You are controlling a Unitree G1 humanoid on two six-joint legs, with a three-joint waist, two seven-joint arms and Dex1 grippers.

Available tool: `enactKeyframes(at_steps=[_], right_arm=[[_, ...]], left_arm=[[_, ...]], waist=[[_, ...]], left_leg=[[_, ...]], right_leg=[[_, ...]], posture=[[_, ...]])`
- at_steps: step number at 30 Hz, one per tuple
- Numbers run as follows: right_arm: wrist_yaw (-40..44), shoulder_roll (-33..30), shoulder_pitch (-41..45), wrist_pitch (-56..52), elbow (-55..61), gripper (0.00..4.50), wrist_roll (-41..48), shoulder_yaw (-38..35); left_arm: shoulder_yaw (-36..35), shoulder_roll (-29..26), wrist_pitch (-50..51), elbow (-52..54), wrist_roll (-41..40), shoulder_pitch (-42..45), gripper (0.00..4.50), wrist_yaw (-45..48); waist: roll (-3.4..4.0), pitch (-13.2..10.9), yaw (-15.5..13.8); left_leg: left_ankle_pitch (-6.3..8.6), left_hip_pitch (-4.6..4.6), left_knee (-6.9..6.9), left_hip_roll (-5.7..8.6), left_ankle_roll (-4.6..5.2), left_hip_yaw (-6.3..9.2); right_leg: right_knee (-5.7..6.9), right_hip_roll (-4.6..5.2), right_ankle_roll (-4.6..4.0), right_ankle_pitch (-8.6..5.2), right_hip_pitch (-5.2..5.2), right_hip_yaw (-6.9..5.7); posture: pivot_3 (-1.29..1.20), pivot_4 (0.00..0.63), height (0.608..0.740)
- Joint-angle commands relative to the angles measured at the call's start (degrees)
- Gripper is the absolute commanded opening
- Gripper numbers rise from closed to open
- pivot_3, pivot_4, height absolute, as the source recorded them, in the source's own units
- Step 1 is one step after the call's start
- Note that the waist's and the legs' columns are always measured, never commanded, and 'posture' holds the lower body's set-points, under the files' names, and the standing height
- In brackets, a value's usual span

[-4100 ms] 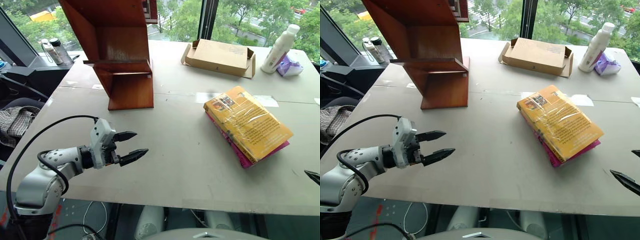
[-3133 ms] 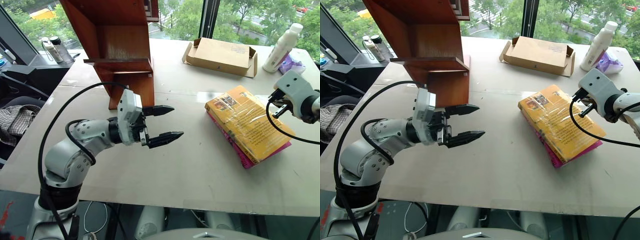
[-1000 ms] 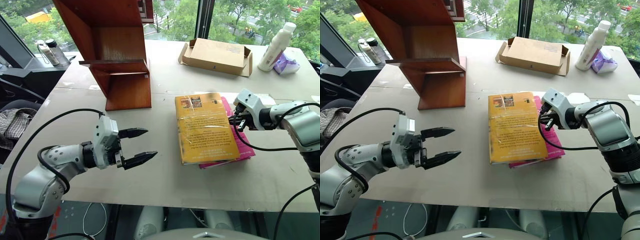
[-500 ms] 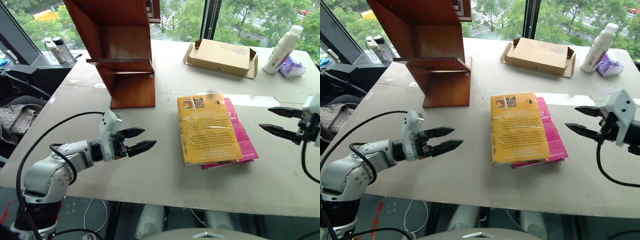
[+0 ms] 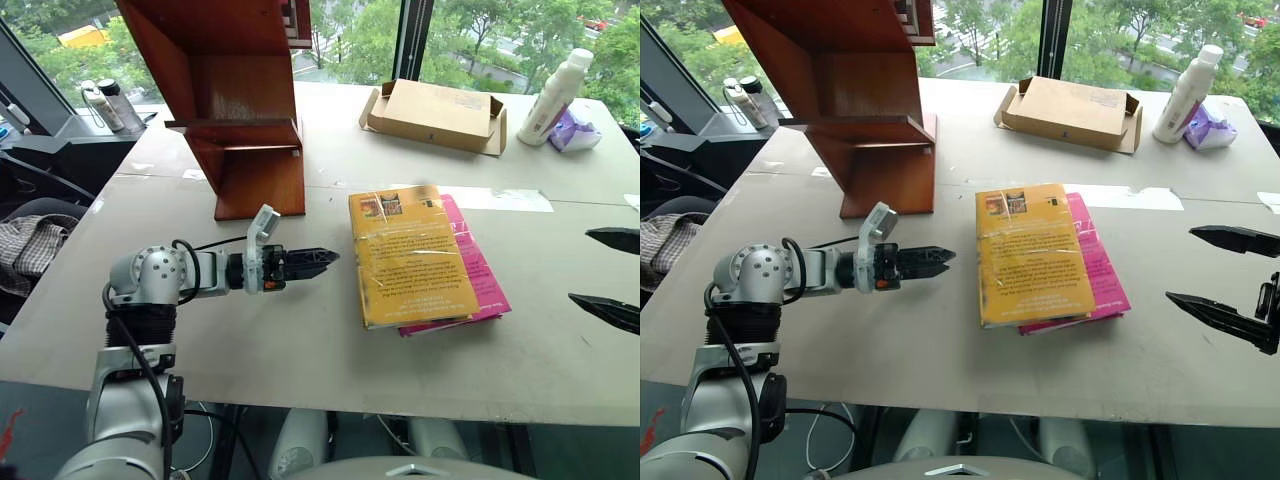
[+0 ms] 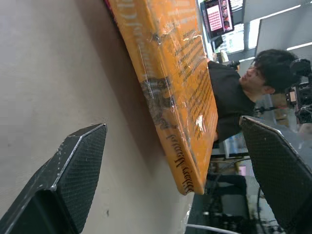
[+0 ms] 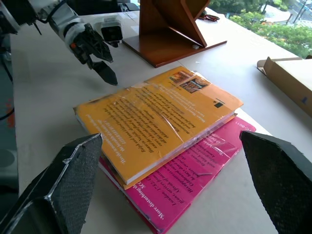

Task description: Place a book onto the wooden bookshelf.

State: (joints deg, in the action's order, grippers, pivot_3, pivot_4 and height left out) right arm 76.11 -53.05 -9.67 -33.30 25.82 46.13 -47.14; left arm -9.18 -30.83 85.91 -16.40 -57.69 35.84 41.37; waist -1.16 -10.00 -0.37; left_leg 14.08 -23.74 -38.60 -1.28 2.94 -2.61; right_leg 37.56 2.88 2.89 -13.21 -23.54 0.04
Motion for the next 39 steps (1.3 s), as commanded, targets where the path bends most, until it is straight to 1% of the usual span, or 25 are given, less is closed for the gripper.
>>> enactKeyframes(at_steps=[1, 9, 13, 15, 16, 17, 19, 21, 24, 25, 26, 28, 30, 32, 34, 36, 39], right_arm=[[1.21, -1.52, 0.22, 0.53, 0.22, 4.47, 2.12, 0.14], [-0.69, -0.89, -1.93, 0.53, 2.36, 4.47, 3.06, 0.27], [-1.81, 0.09, -3.84, 0.84, 3.4, 4.47, 3.13, -0.16], [-3.03, 0.71, -4.47, 1.03, 4.05, 4.47, 2.89, 0.14], [-3.75, 0.94, -4.67, 1.06, 4.48, 4.5, 2.82, 0.37], [-4.25, 1.12, -4.75, 1.22, 4.6, 4.5, 2.8, 0.49], [-5.71, 1.39, -4.33, 1.12, 5.05, 4.5, 3.19, 0.99], [-6.56, 1.34, -3.56, 1.35, 4.98, 4.5, 3.15, 2.15], [-6.94, 1.42, -1.94, 2.43, 3.87, 4.5, 2.36, 5.02], [-7.05, 1.5, -1.44, 2.83, 3.48, 4.5, 2.05, 6.04], [-7.43, 1.63, -0.69, 3.12, 3.23, 4.5, 1.83, 7.29], [-8.15, 1.91, 0.69, 3.59, 2.97, 4.5, 1.7, 9.39], [-9.16, 2.45, 3.82, 4.28, 1.41, 4.5, 2.03, 11.55], [-10.08, 3.17, 6.89, 4.93, -0.57, 4.5, 2.03, 13.4], [-10.56, 4.12, 9.62, 5.89, -2.97, 4.5, 1.32, 15.41], [-10.39, 4.83, 11.8, 7.19, -5.57, 4.5, 0.18, 17.39], [-10.52, 5.36, 14.56, 8.67, -8.49, 4.5, -0.88, 18.79]], left_arm=[[-2.54, 2.99, 1.92, -2.88, -0.11, 2.75, 4.5, -1.57], [-0.24, 10.71, -0.71, -5.71, 3.79, 5.24, 4.5, -1.75], [1.65, 12.3, -4.27, -8.57, 6.63, 5.26, 4.5, 0.63], [1.41, 12.96, -5.28, -10.78, 7.22, 5.76, 4.5, 1.93], [1.69, 12.91, -5.46, -11.52, 7.52, 6.0, 3.97, 2.93], [2.17, 12.83, -5.59, -11.55, 7.7, 6.1, 3.69, 4.0], [2.26, 12.46, -5.01, -11.74, 7.55, 6.48, 2.81, 5.35], [1.67, 11.87, -4.3, -11.63, 7.2, 6.74, 1.82, 6.48], [0.81, 10.34, -3.2, -10.53, 6.84, 6.55, 0.52, 7.42], [0.14, 9.87, -2.89, -9.93, 6.57, 6.37, 0.22, 7.41], [-0.81, 9.07, -2.43, -8.86, 6.11, 6.21, 0.04, 7.34], [-2.68, 7.27, -1.77, -5.82, 4.93, 5.98, 0.03, 7.56], [-5.91, 4.76, -1.26, 1.72, 2.96, 6.91, 0.03, 6.07], [-5.22, 2.54, -3.37, 10.7, 2.94, 7.57, 0.03, 5.66], [-0.17, -0.01, -11.43, 20.02, 7.51, 8.65, 0.03, 6.98], [6.46, -2.51, -23.24, 26.44, 15.57, 12.24, 0.03, 8.5], [13.64, -5.79, -40.87, 27.93, 27.43, 18.24, 0.03, 11.95]], waist=[[0.0, 0.0, -0.21], [-0.03, -0.01, -0.44], [-0.03, 0.0, -0.43], [-0.03, 0.0, -0.38], [-0.02, 0.0, -0.4], [-0.03, 0.0, -0.39], [-0.03, 0.0, -0.39], [-0.03, 0.0, -0.37], [-0.02, 0.0, -0.36], [-0.03, 0.0, -0.29], [-0.03, 0.0, -0.29], [-0.05, -0.02, -0.21], [-0.08, -0.04, -0.22], [-0.13, -0.07, -0.24], [-0.13, -0.07, -0.46], [-0.13, -0.07, -0.97], [-0.11, -0.07, -1.67]], left_leg=[[0.0, -0.01, 0.0, 0.0, 0.0, 0.01], [0.0, -0.05, -0.01, 0.02, 0.0, 0.02], [0.0, -0.04, -0.01, 0.02, 0.0, 0.02], [0.0, -0.04, -0.01, 0.02, 0.0, 0.01], [0.0, -0.02, -0.01, 0.02, 0.0, 0.0], [0.0, -0.03, -0.01, 0.03, 0.0, 0.0], [0.0, -0.02, -0.01, 0.03, 0.0, 0.0], [0.0, -0.02, -0.01, 0.03, 0.0, 0.0], [0.0, -0.03, -0.01, 0.02, 0.0, 0.0], [0.0, -0.03, -0.01, 0.02, 0.0, 0.0], [0.0, -0.03, -0.01, 0.02, 0.0, 0.0], [0.0, -0.04, -0.01, 0.01, 0.0, 0.01], [0.0, -0.07, 0.0, 0.01, 0.0, 0.01], [0.0, -0.11, -0.02, 0.0, -0.01, 0.02], [0.0, -0.1, -0.02, 0.01, -0.02, 0.01], [-0.01, -0.11, -0.01, 0.05, -0.03, 0.06], [-0.01, -0.14, 0.0, 0.11, -0.04, 0.03]], right_leg=[[-0.01, 0.0, 0.0, 0.0, 0.0, 0.0], [-0.02, 0.06, 0.0, 0.0, 0.0, 0.0], [0.0, 0.06, -0.01, 0.0, 0.0, 0.0], [-0.01, 0.06, -0.01, 0.0, -0.01, 0.0], [-0.01, 0.07, -0.02, 0.0, 0.0, 0.0], [0.0, 0.08, -0.03, -0.01, -0.01, 0.0], [0.0, 0.08, -0.06, -0.02, -0.01, 0.0], [0.0, 0.09, -0.1, -0.05, -0.01, 0.0], [0.0, 0.11, -0.09, -0.04, -0.02, -0.01], [0.0, 0.1, -0.09, -0.04, -0.02, -0.01], [0.0, 0.1, -0.09, -0.04, -0.03, -0.01], [0.0, 0.11, -0.04, -0.01, -0.04, -0.01], [0.0, 0.13, -0.03, -0.01, -0.06, -0.02], [0.01, 0.17, -0.04, 0.0, -0.1, -0.03], [0.01, 0.25, -0.05, -0.01, -0.09, -0.03], [-0.03, 0.35, -0.12, -0.04, -0.04, 0.0], [-0.16, 0.33, -0.26, -0.11, -0.01, -0.01]], posture=[[0.0, 0.15, 0.74], [0.0, 0.15, 0.74], [0.0, 0.15, 0.74], [0.0, 0.15, 0.74], [0.0, 0.15, 0.74], [0.0, 0.15, 0.74], [0.0, 0.15, 0.74], [0.0, 0.15, 0.74], [0.0, 0.15, 0.74], [0.0, 0.15, 0.74], [0.0, 0.15, 0.74], [0.0, 0.15, 0.74], [0.0, 0.15, 0.74], [0.0, 0.15, 0.74], [0.0, 0.15, 0.74], [0.0, 0.15, 0.74], [0.0, 0.15, 0.74]])
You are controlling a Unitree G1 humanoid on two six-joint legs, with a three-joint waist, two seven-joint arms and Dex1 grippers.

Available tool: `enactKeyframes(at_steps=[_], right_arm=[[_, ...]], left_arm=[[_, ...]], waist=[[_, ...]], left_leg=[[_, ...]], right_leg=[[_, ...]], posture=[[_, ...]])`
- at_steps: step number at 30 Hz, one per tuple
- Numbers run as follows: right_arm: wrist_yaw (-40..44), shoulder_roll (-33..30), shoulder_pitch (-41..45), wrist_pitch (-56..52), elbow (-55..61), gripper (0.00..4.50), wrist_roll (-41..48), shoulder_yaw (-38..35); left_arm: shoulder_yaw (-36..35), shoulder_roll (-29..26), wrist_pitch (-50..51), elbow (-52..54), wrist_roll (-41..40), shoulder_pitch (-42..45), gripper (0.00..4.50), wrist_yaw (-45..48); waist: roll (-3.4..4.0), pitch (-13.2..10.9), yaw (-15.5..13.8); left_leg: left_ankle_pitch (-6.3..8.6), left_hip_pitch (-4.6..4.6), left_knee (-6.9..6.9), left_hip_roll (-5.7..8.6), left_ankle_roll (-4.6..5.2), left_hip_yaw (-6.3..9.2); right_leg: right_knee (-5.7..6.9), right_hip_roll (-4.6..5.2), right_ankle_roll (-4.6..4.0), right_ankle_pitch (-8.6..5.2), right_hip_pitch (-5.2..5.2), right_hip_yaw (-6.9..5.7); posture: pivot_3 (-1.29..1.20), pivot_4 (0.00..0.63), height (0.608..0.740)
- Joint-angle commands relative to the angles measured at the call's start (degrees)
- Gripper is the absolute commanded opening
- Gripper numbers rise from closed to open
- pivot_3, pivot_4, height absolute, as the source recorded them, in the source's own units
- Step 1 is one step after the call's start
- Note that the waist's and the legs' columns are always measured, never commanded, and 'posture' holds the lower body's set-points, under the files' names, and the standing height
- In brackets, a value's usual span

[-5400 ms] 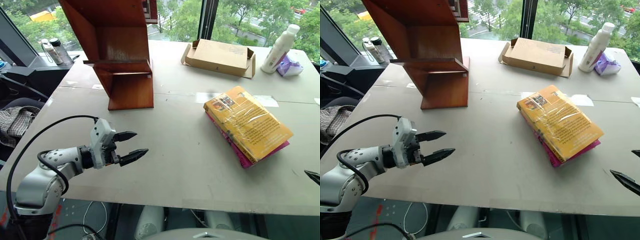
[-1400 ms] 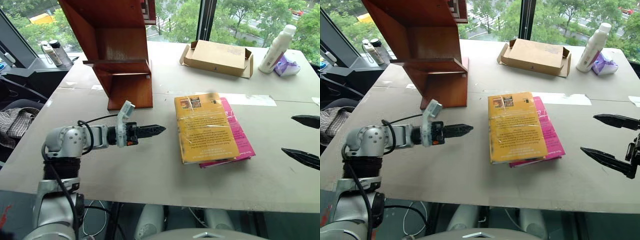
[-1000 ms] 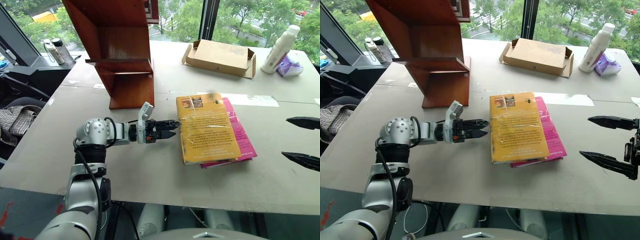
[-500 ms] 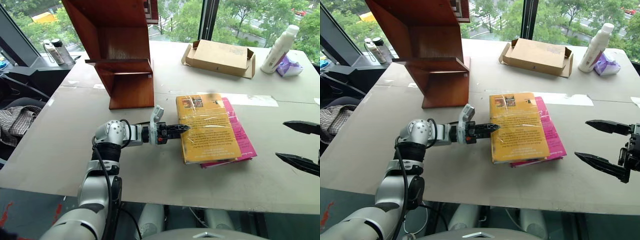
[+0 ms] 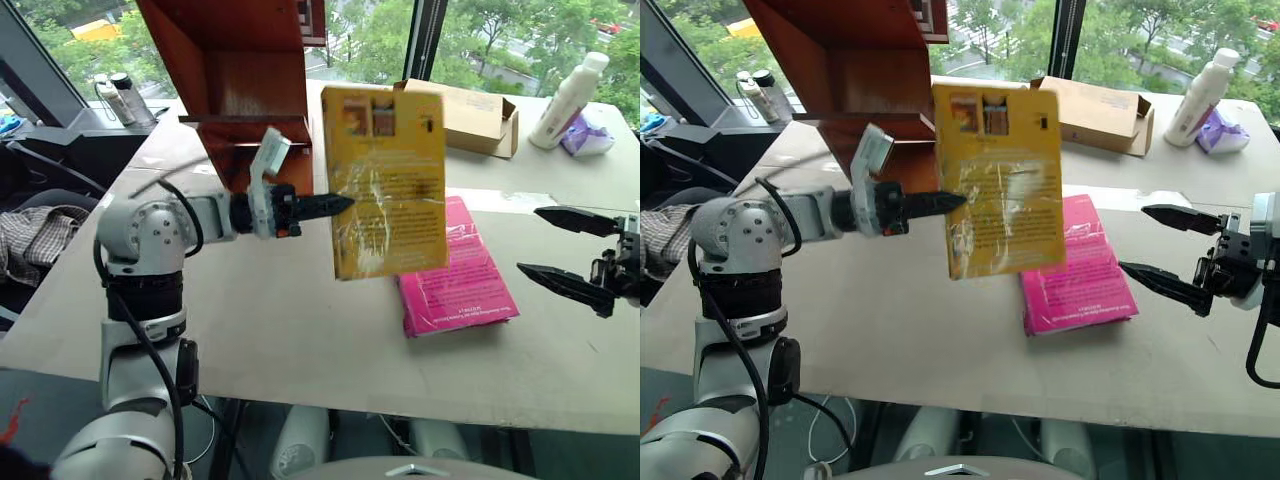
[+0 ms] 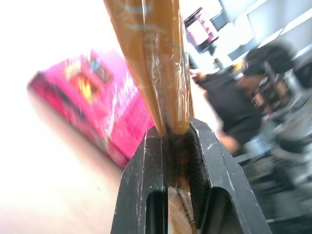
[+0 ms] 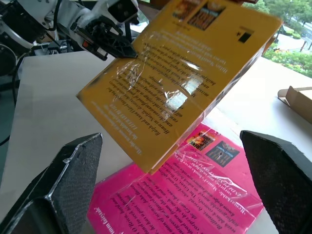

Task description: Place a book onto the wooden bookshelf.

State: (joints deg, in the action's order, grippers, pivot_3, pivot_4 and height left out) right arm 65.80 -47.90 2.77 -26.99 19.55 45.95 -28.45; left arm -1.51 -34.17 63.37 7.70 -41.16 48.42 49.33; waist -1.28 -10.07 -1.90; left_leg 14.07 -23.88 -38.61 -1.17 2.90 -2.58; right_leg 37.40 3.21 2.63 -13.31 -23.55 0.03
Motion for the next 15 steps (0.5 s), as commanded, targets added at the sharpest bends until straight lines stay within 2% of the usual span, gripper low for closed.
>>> enactKeyframes(at_steps=[1, 7, 9, 15], right_arm=[[-0.33, 0.27, 2.94, 2.8, -3.2, 4.5, -0.91, 0.15], [0.6, 0.43, 7.25, 6.82, -9.99, 4.5, -2.78, 0.35], [0.19, 1.18, 9.58, 8.19, -11.24, 4.5, -2.97, 0.95], [-0.82, 4.08, 13.46, 11.06, -12.8, 4.5, -3.63, 2.53]], left_arm=[[7.33, -3.18, -23.5, 2.8, 14.21, 7.93, 0.03, 4.82], [13.7, -9.23, -58.0, -7.4, 36.25, 21.23, 0.03, 7.63], [15.13, -11.42, -63.04, -10.36, 41.29, 24.39, 0.03, 8.48], [18.08, -19.35, -56.53, -10.96, 50.57, 27.1, 0.03, 16.37]], waist=[[0.02, -0.01, -0.17], [0.04, -0.02, 0.33], [0.04, -0.02, 0.76], [0.08, -0.05, 1.42]], left_leg=[[0.0, 0.01, 0.01, 0.0, 0.01, -0.09], [0.01, -0.02, 0.2, -0.01, 0.05, -0.21], [0.01, -0.03, 0.25, -0.01, 0.05, -0.23], [0.01, -0.03, 0.26, -0.06, 0.06, -0.23]], right_leg=[[-0.02, -0.02, 0.0, 0.0, -0.01, 0.0], [-0.35, -0.2, 0.02, 0.01, -0.02, 0.05], [-0.44, -0.28, 0.24, 0.13, -0.03, 0.06], [-0.44, -0.45, 0.3, 0.12, -0.04, 0.1]], posture=[[0.0, 0.15, 0.74], [0.0, 0.15, 0.74], [0.0, 0.15, 0.74], [0.0, 0.15, 0.74]])
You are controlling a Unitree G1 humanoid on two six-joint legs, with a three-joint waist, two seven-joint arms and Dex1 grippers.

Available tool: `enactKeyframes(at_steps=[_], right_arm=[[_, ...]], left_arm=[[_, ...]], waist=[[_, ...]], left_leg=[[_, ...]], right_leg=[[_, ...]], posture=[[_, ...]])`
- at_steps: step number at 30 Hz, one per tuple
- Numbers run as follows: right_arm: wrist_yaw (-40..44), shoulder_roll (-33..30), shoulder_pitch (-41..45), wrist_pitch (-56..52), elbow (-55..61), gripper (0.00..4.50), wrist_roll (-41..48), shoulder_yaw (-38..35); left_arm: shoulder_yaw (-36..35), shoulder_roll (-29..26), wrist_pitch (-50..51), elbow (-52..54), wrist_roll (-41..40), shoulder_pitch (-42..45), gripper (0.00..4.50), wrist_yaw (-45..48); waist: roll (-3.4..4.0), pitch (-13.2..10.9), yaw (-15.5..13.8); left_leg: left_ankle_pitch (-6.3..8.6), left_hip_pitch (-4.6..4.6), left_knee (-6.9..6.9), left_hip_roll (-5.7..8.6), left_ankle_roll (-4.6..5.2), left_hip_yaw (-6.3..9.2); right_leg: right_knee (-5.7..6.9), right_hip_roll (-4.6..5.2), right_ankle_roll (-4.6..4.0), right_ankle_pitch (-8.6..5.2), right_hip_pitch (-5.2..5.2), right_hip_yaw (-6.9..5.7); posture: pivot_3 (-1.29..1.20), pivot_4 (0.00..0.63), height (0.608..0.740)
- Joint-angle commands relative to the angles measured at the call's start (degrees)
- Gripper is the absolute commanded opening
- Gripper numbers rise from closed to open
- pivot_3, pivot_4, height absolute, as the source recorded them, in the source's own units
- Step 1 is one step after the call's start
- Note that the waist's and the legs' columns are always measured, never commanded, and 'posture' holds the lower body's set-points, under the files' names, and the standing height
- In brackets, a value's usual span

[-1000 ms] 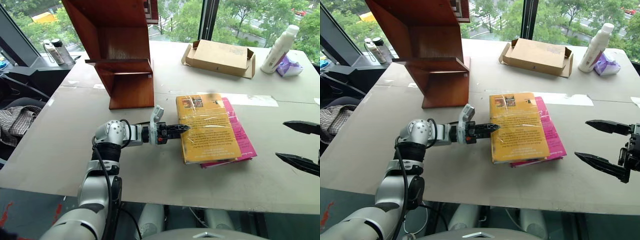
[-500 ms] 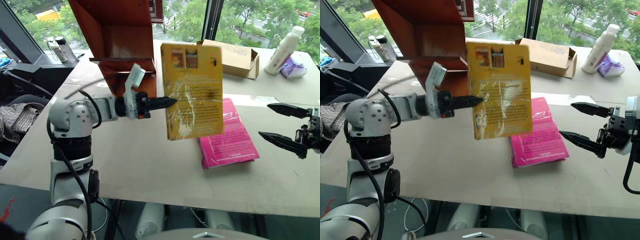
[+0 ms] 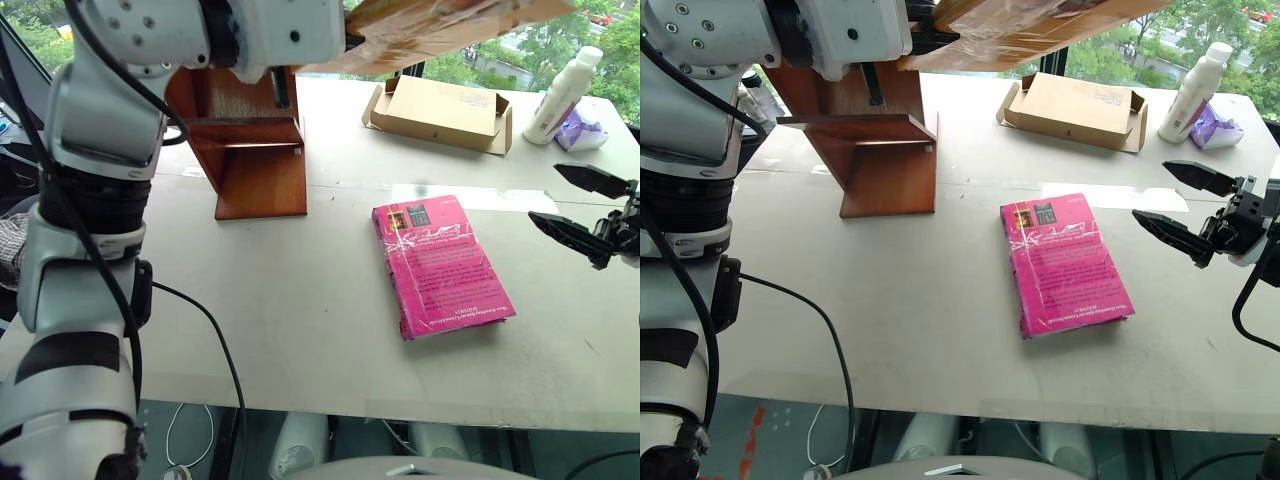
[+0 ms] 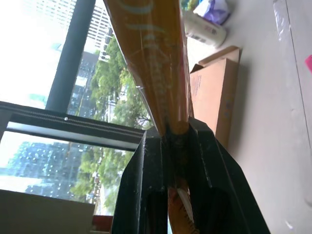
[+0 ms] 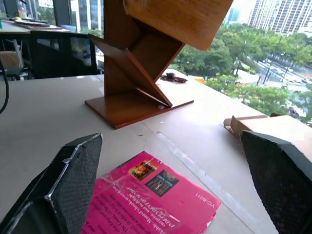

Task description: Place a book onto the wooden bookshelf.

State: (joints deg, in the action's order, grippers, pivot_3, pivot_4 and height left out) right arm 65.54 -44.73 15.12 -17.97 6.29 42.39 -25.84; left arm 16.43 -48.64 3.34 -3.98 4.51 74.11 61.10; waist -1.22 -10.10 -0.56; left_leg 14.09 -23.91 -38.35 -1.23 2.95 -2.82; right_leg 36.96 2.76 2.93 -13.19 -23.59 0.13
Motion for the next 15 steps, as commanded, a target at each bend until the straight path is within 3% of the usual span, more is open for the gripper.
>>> enactKeyframes(at_steps=[1, 7, 11, 15], right_arm=[[-0.54, 1.3, 1.67, 2.42, 0.17, 4.5, 0.27, -0.2], [0.38, 2.76, 6.4, 4.66, -3.31, 4.5, -0.08, 1.09], [0.76, 3.12, 8.07, 5.19, -4.24, 4.5, -0.32, 2.13], [0.67, 2.84, 8.81, 4.63, -3.5, 4.5, 0.68, 2.01]], left_arm=[[0.11, -6.33, 7.03, 1.23, 5.59, 1.89, 0.03, 6.39], [3.5, -15.07, 9.44, -2.2, 15.91, -0.53, 0.03, 12.31], [4.68, -17.06, 11.59, -0.34, 18.59, -3.75, 0.03, 17.23], [3.42, -18.44, 6.2, -3.73, 19.72, -6.41, 0.03, 15.7]], waist=[[0.06, -0.04, 0.16], [0.09, -0.08, 0.1], [0.08, -0.08, -0.18], [0.11, -0.06, 0.61]], left_leg=[[0.0, -0.01, 0.0, -0.02, 0.0, 0.0], [0.0, -0.09, -0.03, -0.06, 0.0, -0.02], [0.0, -0.02, -0.08, -0.11, 0.0, -0.03], [0.0, 0.11, -0.12, -0.12, 0.0, -0.18]], right_leg=[[0.01, -0.05, 0.0, 0.0, -0.03, 0.0], [0.09, -0.07, 0.01, 0.0, -0.14, 0.04], [0.23, -0.07, 0.0, -0.01, -0.13, 0.06], [0.46, -0.05, -0.01, -0.01, -0.15, 0.27]], posture=[[0.0, 0.15, 0.74], [0.0, 0.15, 0.74], [0.0, 0.15, 0.74], [0.0, 0.15, 0.74]])
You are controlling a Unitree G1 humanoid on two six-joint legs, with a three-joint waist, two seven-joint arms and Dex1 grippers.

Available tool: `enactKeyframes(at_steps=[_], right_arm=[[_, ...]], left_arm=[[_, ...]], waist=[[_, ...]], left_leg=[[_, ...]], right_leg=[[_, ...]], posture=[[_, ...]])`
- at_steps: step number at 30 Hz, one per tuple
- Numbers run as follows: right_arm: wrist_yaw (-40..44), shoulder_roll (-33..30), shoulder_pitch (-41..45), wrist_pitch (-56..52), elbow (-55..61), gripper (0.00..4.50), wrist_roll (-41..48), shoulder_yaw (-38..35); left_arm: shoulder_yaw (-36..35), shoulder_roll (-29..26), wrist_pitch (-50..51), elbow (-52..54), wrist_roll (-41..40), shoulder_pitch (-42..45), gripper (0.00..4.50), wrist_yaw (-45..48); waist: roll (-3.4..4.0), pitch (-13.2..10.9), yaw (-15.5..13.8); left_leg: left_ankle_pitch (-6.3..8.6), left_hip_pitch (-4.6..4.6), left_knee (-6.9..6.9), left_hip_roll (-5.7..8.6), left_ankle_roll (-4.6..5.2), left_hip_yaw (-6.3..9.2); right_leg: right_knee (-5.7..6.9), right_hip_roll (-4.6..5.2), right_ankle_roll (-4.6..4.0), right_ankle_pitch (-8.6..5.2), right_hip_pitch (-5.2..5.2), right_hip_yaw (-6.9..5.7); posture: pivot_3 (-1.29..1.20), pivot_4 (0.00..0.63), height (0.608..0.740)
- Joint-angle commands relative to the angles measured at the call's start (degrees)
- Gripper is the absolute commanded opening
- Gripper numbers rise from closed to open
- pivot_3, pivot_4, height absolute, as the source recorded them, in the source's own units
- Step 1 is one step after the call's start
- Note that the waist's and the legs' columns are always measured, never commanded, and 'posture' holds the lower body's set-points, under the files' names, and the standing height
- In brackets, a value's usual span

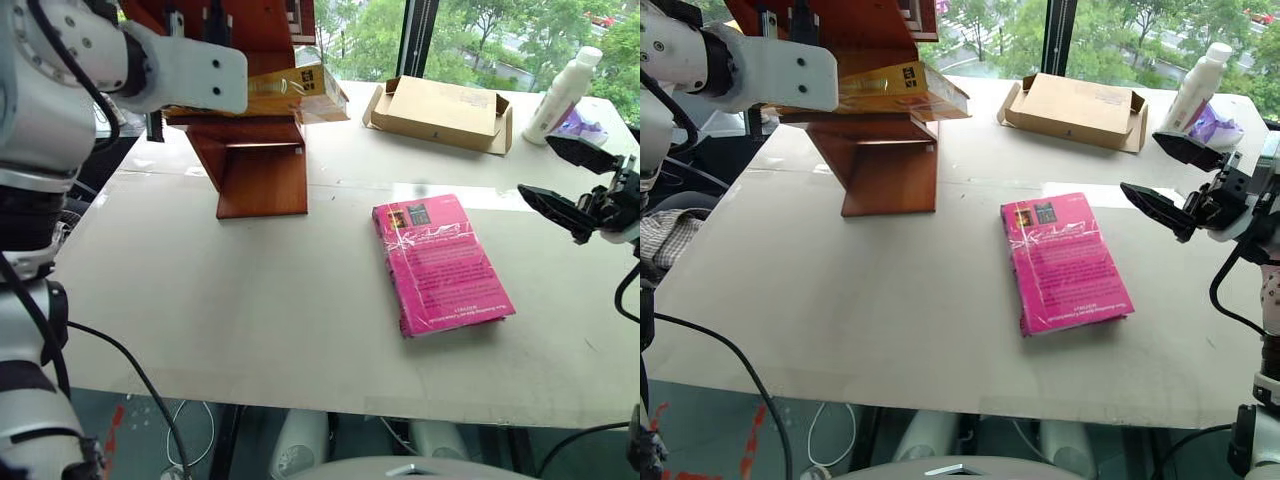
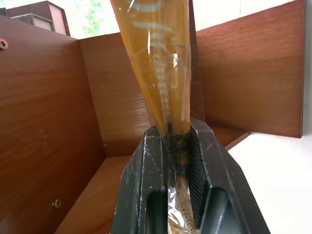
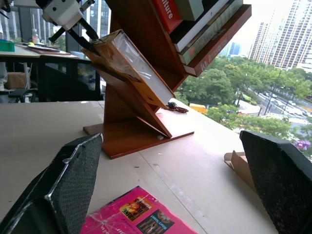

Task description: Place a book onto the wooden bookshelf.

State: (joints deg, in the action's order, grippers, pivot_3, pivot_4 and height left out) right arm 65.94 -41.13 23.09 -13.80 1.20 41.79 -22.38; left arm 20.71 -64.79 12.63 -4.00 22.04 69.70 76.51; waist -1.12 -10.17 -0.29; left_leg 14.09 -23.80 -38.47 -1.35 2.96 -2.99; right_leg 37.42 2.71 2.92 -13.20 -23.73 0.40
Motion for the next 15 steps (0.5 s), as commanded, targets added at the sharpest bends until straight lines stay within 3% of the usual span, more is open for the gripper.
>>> enactKeyframes(at_steps=[1, 6, 8, 9, 13, 15], right_arm=[[0.33, -0.88, 0.67, 0.45, 1.7, 4.5, 1.36, -1.51], [-0.2, -1.3, -1.09, -0.23, 3.02, 4.5, 1.96, -2.25], [-0.6, -1.37, -1.78, -0.73, 3.83, 4.5, 2.33, -2.38], [-0.8, -1.46, -2.06, -1.05, 4.26, 4.5, 2.54, -2.45], [-1.24, -2.06, -2.51, -2.22, 5.12, 4.5, 3.19, -2.8], [-1.21, -2.35, -2.48, -2.59, 5.08, 4.5, 3.39, -3.01]], left_arm=[[-1.44, -2.2, -3.99, -4.6, 1.86, -2.84, 0.03, -0.52], [-3.22, -1.34, -6.14, -7.85, 1.57, -6.26, 0.03, -2.08], [-2.72, 1.03, -3.58, -8.01, 2.18, -5.02, 1.03, -1.57], [-2.61, 2.58, -2.24, -7.79, 2.21, -3.89, 1.3, -1.46], [-4.22, 7.04, 2.29, -6.15, 1.34, 1.34, 3.26, -0.92], [-5.03, 7.15, 4.52, -4.6, 0.45, 2.26, 3.26, 1.03]], waist=[[0.02, 0.01, 0.84], [0.16, 0.09, 1.35], [0.21, 0.13, 1.4], [0.25, 0.15, 1.36], [0.03, 0.02, 1.02], [0.0, 0.02, 1.16]], left_leg=[[0.0, 0.07, 0.0, -0.01, 0.0, -0.05], [-0.01, 0.53, 0.04, -0.02, -0.01, -0.28], [-0.01, 0.95, 0.1, -0.13, -0.01, -0.47], [-0.01, 1.01, 0.1, -0.19, -0.01, -0.53], [-0.01, 0.85, 0.01, -0.21, -0.02, -0.61], [-0.01, 0.49, -0.07, -0.26, -0.01, -0.63]], right_leg=[[0.07, 0.0, 0.0, 0.0, 0.0, 0.06], [0.58, -0.09, 0.0, -0.04, 0.06, 0.37], [0.59, -0.2, 0.0, -0.25, 0.3, 0.54], [0.62, -0.24, -0.02, -0.26, 0.31, 0.61], [0.62, -0.29, -0.01, -0.24, 0.24, 0.69], [0.52, -0.27, -0.02, 0.01, 0.0, 0.71]], posture=[[0.0, 0.15, 0.74], [0.0, 0.15, 0.74], [0.0, 0.15, 0.74], [0.0, 0.15, 0.74], [0.0, 0.15, 0.74], [0.0, 0.15, 0.74]])
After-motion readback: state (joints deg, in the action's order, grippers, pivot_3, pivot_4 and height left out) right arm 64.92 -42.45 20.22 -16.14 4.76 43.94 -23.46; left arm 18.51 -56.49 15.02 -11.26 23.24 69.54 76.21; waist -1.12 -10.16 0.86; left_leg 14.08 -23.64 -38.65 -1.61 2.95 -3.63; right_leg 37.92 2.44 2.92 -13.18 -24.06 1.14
